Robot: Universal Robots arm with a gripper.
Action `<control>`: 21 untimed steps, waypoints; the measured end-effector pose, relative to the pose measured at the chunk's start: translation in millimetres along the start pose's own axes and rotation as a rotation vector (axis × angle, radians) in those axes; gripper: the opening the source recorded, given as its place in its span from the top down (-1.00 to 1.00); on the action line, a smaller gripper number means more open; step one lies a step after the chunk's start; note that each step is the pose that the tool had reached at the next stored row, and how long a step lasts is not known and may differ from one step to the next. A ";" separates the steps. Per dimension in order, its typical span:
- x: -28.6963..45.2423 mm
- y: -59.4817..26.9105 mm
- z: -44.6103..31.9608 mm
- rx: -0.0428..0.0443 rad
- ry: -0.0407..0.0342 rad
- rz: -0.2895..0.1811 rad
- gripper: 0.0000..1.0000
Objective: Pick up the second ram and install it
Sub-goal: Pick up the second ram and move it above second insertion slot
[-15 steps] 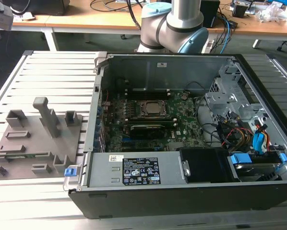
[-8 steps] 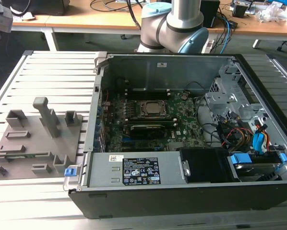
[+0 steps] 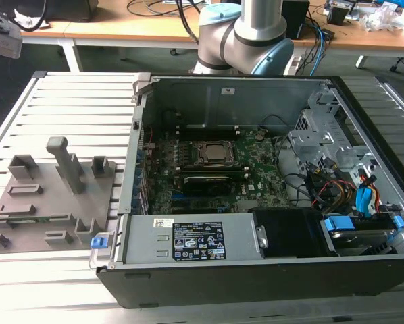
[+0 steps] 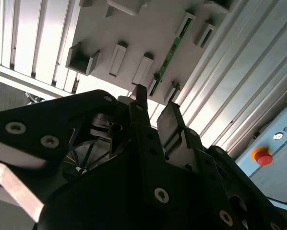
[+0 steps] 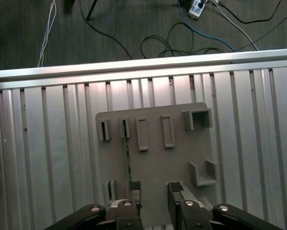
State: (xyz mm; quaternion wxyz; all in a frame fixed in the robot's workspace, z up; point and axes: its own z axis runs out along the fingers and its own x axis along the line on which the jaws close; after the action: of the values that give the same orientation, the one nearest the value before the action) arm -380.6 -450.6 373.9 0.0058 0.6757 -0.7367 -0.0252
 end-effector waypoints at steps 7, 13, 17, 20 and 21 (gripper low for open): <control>1.2 -0.3 3.5 0.0001 0.0000 0.000 0.28; 2.0 -0.5 7.8 -0.0001 0.0001 0.000 0.28; 2.4 -0.7 11.2 0.0000 0.0000 0.000 0.28; 2.7 -0.8 14.0 0.0000 0.0000 0.000 0.28; 2.8 -0.9 15.1 0.0000 0.0000 0.000 0.28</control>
State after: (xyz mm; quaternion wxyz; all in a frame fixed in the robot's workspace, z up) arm -380.6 -453.0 358.7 0.0059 0.6757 -0.7367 -0.0252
